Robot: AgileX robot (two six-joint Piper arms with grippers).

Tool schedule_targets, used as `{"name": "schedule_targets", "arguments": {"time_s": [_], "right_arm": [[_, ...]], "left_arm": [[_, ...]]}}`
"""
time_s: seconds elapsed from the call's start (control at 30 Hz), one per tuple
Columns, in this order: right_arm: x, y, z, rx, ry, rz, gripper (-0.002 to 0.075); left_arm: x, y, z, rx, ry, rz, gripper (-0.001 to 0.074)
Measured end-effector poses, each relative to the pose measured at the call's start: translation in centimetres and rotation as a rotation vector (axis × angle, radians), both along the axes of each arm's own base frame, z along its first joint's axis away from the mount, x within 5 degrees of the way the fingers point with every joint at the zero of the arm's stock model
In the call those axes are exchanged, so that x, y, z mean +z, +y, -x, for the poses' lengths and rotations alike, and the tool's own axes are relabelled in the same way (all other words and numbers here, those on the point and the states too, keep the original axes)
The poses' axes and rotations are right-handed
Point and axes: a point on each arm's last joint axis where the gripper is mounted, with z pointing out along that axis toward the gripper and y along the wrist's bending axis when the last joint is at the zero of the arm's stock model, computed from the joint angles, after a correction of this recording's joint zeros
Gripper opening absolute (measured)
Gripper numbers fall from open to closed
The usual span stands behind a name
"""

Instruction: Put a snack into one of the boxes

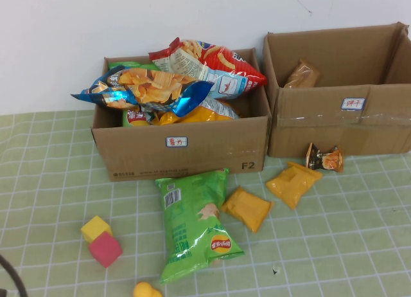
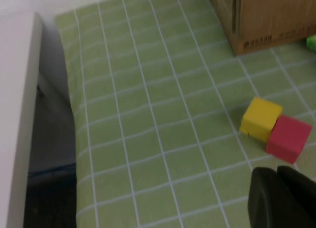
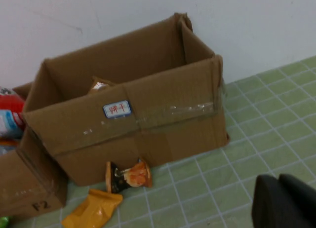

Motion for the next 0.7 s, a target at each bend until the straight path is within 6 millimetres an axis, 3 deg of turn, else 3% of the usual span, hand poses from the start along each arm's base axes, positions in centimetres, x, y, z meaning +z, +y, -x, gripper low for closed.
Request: {"name": "schedule_targets", "arguments": {"time_s": [0.17,0.33,0.47,0.7], "right_arm": [[-1.2,-0.1,-3.0,0.017,0.071,0.037,-0.0002],[-3.2,1.5,-7.0,0.152,0.092,0.171,-0.0002],[-5.6,4.0,-10.1,0.346,0.062,0.317,-0.0001],[-11.0,6.4,-15.3,0.463,0.031,0.285,0.0028]], "left_arm": [[-1.4,0.0,-0.7,-0.002,0.042,-0.007,-0.0003],[-2.0,0.0,-0.9,-0.004,0.024,-0.016,-0.0003],[-1.8,0.0,-1.1,-0.006,-0.009,-0.019,-0.0003],[-1.9,0.0,-1.1,-0.006,-0.016,-0.020,-0.0002]]}}
